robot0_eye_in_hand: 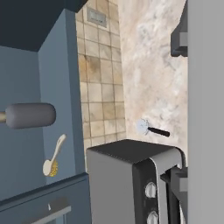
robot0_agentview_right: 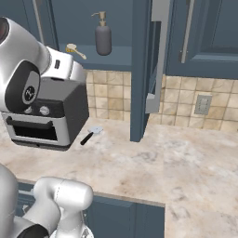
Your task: Pick the dish brush and soap dispenser from the cabinet and place them on the counter.
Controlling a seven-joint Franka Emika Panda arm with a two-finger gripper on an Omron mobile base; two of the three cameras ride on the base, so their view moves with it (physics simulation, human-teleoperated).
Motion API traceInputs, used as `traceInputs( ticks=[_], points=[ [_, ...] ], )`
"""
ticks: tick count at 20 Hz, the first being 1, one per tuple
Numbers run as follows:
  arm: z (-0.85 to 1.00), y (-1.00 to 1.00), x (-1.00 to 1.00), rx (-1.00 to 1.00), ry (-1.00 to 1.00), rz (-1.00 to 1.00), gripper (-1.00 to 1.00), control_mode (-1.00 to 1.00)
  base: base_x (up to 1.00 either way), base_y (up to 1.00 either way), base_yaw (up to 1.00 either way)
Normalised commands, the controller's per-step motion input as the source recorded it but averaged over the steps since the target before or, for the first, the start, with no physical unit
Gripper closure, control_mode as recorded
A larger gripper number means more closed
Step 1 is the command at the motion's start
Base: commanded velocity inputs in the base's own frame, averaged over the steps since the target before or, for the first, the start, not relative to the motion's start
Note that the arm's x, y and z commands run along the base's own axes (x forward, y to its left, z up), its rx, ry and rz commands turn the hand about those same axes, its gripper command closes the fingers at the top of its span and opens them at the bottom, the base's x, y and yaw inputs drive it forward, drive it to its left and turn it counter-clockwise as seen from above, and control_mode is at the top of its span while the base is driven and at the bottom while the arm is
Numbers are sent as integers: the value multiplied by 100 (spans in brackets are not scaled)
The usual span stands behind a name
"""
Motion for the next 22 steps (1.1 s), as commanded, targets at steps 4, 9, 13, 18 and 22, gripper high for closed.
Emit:
traceInputs(
  ticks=[4,9,13,18,22],
  points=[
    [14,0,15,-3,-2,0,-100,-100,0,0,0],
    [6,-7,14,-2,-1,0,-100,-100,0,0,0],
    [-6,-7,18,0,-5,-2,-100,-100,0,0,0],
    [-5,-1,25,0,-3,-1,-100,-100,0,0,0],
    [0,-2,40,0,0,0,-100,-100,0,0,0]
  ],
)
